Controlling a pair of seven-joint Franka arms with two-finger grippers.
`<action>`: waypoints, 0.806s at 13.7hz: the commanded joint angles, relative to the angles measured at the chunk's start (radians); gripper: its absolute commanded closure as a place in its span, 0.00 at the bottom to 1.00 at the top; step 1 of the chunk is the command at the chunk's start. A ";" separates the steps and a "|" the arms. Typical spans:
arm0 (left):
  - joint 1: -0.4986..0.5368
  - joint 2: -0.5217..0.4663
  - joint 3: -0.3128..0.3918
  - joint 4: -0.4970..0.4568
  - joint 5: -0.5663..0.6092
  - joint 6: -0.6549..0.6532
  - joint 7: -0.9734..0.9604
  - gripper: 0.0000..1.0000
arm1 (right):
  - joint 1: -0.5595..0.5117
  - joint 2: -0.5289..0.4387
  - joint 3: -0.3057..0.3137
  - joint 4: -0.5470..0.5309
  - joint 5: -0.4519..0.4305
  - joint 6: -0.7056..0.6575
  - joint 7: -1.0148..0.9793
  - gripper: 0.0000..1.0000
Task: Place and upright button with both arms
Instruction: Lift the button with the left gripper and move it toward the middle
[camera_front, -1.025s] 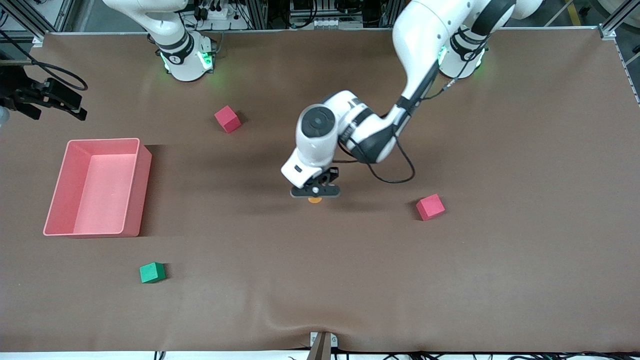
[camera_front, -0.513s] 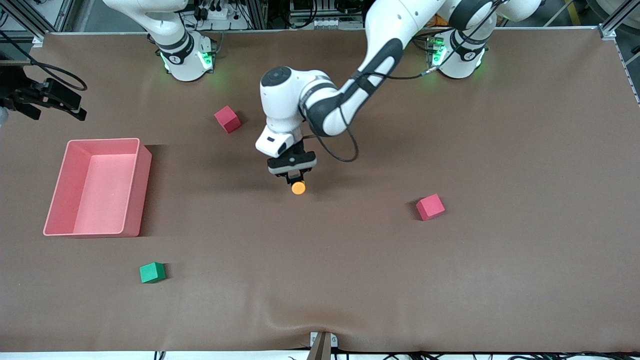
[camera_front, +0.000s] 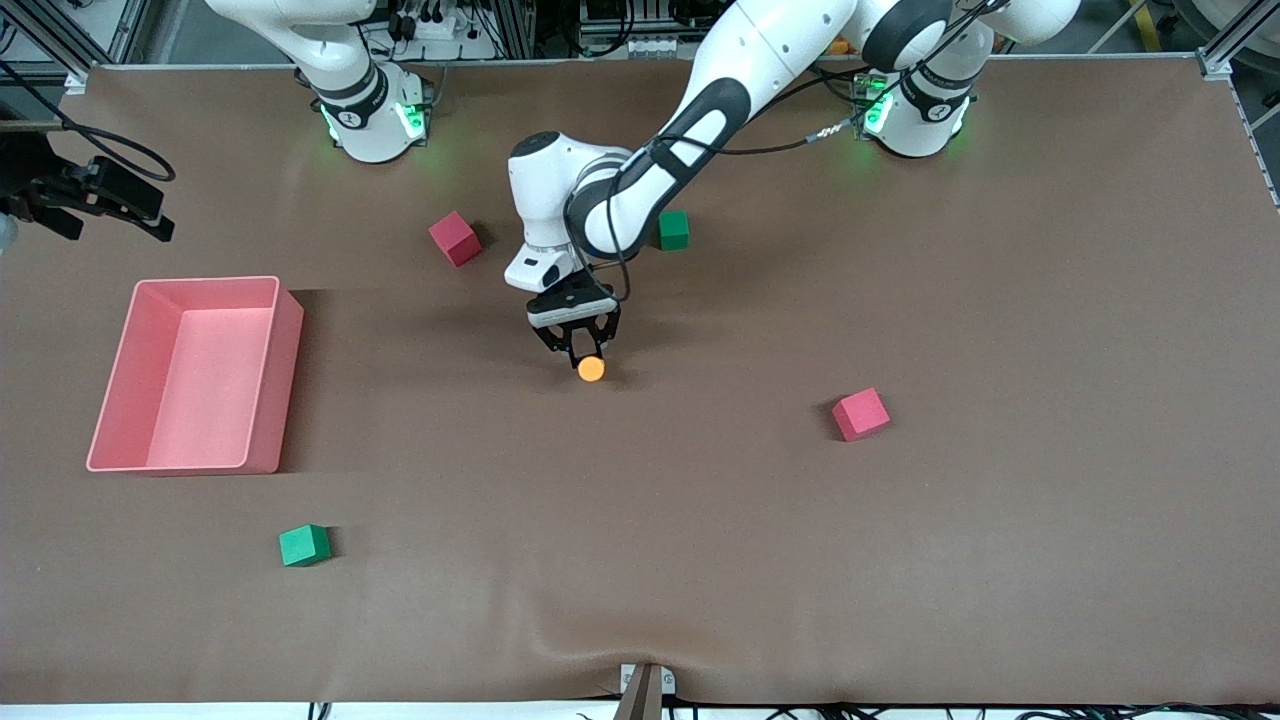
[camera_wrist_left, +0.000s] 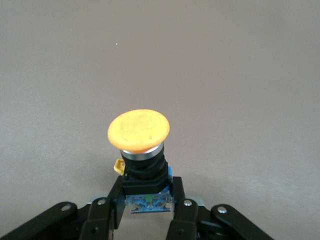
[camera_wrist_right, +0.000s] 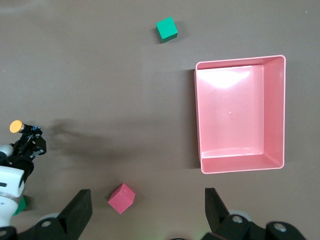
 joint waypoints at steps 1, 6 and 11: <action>-0.015 0.016 0.015 -0.008 0.123 0.011 -0.047 1.00 | -0.021 0.005 0.010 0.008 0.019 0.002 -0.012 0.00; -0.025 0.040 0.016 -0.016 0.293 0.010 -0.126 1.00 | -0.028 0.005 0.010 0.008 0.038 0.002 -0.013 0.00; -0.023 0.086 0.015 -0.016 0.537 0.010 -0.284 1.00 | -0.028 0.005 0.010 0.008 0.038 0.002 -0.013 0.00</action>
